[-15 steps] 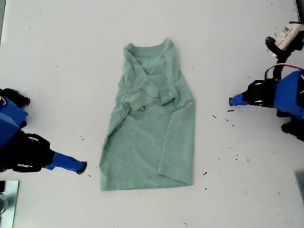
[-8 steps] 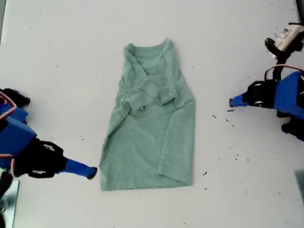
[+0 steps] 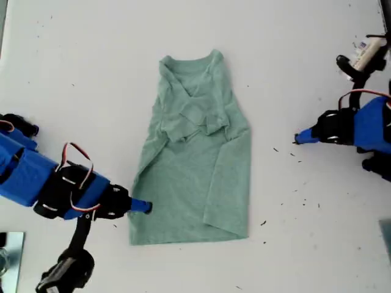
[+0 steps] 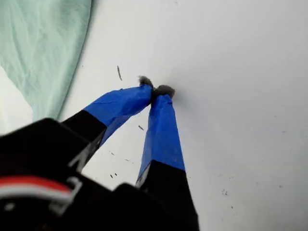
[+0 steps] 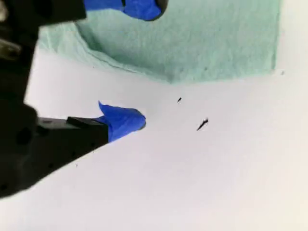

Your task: Fold t shirt

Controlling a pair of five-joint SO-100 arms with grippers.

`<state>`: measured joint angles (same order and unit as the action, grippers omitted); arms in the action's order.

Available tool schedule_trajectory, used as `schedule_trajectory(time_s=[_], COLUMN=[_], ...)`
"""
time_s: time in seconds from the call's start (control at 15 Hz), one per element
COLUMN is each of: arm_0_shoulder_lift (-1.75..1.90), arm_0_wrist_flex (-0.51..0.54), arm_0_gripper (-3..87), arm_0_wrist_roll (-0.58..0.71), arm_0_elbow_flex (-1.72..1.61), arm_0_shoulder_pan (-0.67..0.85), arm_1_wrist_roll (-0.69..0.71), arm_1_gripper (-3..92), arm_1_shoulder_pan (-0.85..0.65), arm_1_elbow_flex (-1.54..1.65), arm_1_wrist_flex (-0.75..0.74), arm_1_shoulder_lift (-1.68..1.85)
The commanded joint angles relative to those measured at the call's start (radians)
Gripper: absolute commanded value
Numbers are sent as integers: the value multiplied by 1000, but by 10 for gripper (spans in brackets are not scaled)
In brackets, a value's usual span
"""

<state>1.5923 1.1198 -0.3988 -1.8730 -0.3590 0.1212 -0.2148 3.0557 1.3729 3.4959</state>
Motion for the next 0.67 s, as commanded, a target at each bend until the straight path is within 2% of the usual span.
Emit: schedule_trajectory(time_s=[0.0, 0.13, 0.27, 0.33, 0.4, 0.53, 0.6], arm_0_shoulder_lift=[-31, -121, -282, -290, -290, -291, -268], arm_0_wrist_flex=[-69, -133, -133, -130, -129, -97, -3], arm_0_gripper=[307, 233, 173, 108, -1, -2, -3], arm_0_wrist_roll=[9, 3, 3, -18, -20, -26, -37], arm_0_elbow_flex=[12, 23, 58, 66, 75, 80, 115], arm_0_shoulder_pan=[15, -8, -32, -44, -44, -28, -18], arm_1_wrist_roll=[-14, -6, -8, -11, -11, -15, -15], arm_1_gripper=[23, 23, 23, 23, 23, 23, 23], arm_1_shoulder_pan=[17, 14, 21, 29, 34, 41, 44], arm_1_elbow_flex=[31, 31, 31, 31, 31, 31, 31], arm_1_wrist_flex=[5, 5, 5, 5, 5, 5, 5], arm_1_shoulder_lift=[9, 9, 9, 9, 9, 9, 9])
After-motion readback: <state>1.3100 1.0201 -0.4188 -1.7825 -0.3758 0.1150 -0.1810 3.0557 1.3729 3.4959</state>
